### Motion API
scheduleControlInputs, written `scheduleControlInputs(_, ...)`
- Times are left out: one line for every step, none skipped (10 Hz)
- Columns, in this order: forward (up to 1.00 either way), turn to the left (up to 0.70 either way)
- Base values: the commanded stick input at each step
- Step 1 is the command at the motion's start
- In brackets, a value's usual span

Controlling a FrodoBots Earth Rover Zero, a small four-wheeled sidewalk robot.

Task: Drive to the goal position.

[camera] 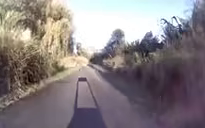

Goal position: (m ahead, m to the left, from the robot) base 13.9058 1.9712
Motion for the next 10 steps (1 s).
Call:
scheduleControlInputs(1.0, 0.0)
scheduleControlInputs(1.0, 0.0)
scheduleControlInputs(1.0, 0.0)
scheduleControlInputs(1.0, 0.0)
scheduleControlInputs(1.0, 0.0)
scheduleControlInputs(1.0, 0.0)
scheduleControlInputs(1.0, 0.0)
scheduleControlInputs(1.0, 0.0)
scheduleControlInputs(1.0, 0.0)
scheduleControlInputs(1.0, 0.0)
